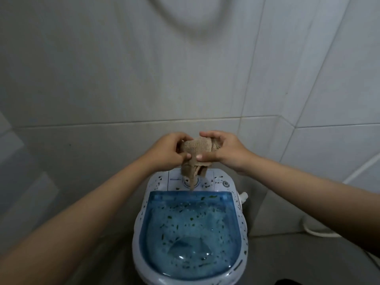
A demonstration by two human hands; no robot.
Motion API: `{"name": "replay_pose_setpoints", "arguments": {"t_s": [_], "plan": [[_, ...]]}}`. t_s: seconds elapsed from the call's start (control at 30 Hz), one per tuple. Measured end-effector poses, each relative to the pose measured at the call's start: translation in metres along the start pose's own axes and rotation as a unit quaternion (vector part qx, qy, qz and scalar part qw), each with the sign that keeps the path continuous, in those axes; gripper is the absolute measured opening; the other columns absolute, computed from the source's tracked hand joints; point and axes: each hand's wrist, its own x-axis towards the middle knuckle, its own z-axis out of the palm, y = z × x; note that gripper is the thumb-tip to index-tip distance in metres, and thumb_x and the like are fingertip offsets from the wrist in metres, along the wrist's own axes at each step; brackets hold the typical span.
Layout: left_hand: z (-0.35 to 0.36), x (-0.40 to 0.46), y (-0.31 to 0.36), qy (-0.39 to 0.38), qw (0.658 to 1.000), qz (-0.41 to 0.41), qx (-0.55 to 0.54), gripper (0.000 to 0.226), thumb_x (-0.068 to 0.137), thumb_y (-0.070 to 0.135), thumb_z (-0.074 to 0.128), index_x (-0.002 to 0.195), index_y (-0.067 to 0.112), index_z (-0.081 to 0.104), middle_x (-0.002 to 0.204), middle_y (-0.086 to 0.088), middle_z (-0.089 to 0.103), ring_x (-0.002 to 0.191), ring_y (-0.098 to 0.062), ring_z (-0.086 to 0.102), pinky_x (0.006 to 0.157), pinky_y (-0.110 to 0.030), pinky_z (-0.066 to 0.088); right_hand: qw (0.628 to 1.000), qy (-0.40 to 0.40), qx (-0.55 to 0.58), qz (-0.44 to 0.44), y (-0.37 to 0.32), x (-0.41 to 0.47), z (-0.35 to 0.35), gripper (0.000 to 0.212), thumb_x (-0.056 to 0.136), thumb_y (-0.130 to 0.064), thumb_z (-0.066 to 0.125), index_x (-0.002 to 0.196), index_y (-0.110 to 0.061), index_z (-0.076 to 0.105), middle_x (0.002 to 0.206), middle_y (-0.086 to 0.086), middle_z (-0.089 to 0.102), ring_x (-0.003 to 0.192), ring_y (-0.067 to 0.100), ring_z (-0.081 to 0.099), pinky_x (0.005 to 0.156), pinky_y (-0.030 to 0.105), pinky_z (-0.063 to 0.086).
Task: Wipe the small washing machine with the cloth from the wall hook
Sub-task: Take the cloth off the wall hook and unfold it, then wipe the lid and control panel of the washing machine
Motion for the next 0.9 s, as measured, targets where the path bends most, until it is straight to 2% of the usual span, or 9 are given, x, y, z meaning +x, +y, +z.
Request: {"name": "replay_pose_setpoints", "arguments": {"t_s": [0.1,0.2,0.27,0.43,0.53,0.63,0.77,0.83,0.9], "plan": [[0.006,-0.028,0.01,0.029,0.998,0.035,0.044,0.024,0.083,0.012,0.066,0.107,0.013,0.062,0.089,0.002,0.06,0.084,-0.014,0.057,0.073,-0.023,0.045,0.993,-0.004,-0.113,-0.028,-0.008,-0.03,0.004,0.066,0.065,-0.007,0.083,0.124,-0.009,0.055,0.101,0.001,0.062,0.09,0.014,0.062,0.071,0.013,0.055],[0.006,-0.054,0.019,0.048,0.998,0.037,0.034,0.018,0.084,0.016,0.066,0.1,0.009,0.064,0.091,0.001,0.059,0.086,-0.012,0.056,0.072,-0.02,0.042,0.977,0.004,-0.206,-0.061,-0.015,-0.056,0.009,0.05,0.065,-0.03,0.083,0.109,-0.019,0.064,0.099,0.007,0.066,0.093,0.024,0.065,0.083,0.033,0.056],[0.005,-0.066,0.023,0.05,0.999,0.021,0.002,0.015,0.084,0.019,0.065,0.096,0.01,0.064,0.087,-0.001,0.063,0.083,-0.013,0.058,0.067,-0.018,0.043,0.963,0.037,-0.256,-0.071,-0.018,-0.068,0.011,0.036,0.063,-0.043,0.079,0.094,-0.027,0.067,0.098,0.011,0.062,0.095,0.025,0.061,0.086,0.035,0.051],[0.009,-0.092,0.038,0.075,0.996,0.015,-0.048,0.009,0.087,0.021,0.063,0.08,0.017,0.057,0.072,-0.001,0.061,0.067,-0.015,0.058,0.06,-0.023,0.049,0.988,0.016,-0.15,-0.027,-0.031,-0.099,0.022,0.015,0.082,-0.018,0.07,0.088,-0.012,0.058,0.071,0.004,0.061,0.061,0.015,0.059,0.06,0.03,0.051],[0.007,-0.1,0.043,0.055,0.992,-0.021,-0.113,0.016,0.088,0.02,0.062,0.094,0.005,0.062,0.085,-0.015,0.068,0.077,-0.029,0.068,0.068,-0.039,0.059,0.976,0.057,-0.202,-0.055,-0.034,-0.107,0.027,0.038,0.082,-0.023,0.068,0.115,-0.014,0.051,0.092,0.001,0.057,0.076,0.014,0.058,0.069,0.031,0.052],[0.004,-0.101,0.044,0.039,0.976,-0.091,-0.195,0.024,0.089,0.017,0.061,0.101,-0.004,0.059,0.084,-0.015,0.066,0.067,-0.021,0.067,0.053,-0.024,0.055,0.93,0.064,-0.332,-0.146,-0.038,-0.112,0.029,0.047,0.085,-0.024,0.062,0.13,-0.023,0.047,0.115,0.004,0.054,0.106,0.018,0.053,0.092,0.031,0.046],[0.003,-0.098,0.044,0.032,0.945,-0.17,-0.276,0.016,0.089,0.014,0.062,0.083,-0.001,0.059,0.069,-0.011,0.063,0.048,-0.012,0.064,0.046,-0.021,0.054,0.913,-0.052,-0.375,-0.154,-0.04,-0.123,0.038,0.054,0.084,-0.01,0.059,0.136,-0.011,0.043,0.136,0.011,0.05,0.124,0.023,0.048,0.099,0.021,0.035],[0.005,-0.095,0.043,0.037,0.929,-0.208,-0.305,0.016,0.088,0.013,0.063,0.081,0.0,0.059,0.063,-0.01,0.064,0.049,-0.014,0.064,0.044,-0.022,0.053,0.906,-0.114,-0.388,-0.126,-0.036,-0.125,0.042,0.075,0.081,-0.019,0.068,0.143,-0.008,0.028,0.146,0.012,0.039,0.132,0.023,0.039,0.106,0.024,0.031],[0.007,-0.092,0.043,0.033,0.902,-0.236,-0.359,0.016,0.089,0.012,0.061,0.077,0.002,0.057,0.052,-0.006,0.063,0.047,-0.014,0.063,0.043,-0.021,0.053,0.894,-0.109,-0.417,-0.121,-0.026,-0.122,0.046,0.098,0.074,-0.035,0.075,0.147,-0.009,0.015,0.153,0.008,0.028,0.138,0.021,0.03,0.115,0.034,0.027]]}}
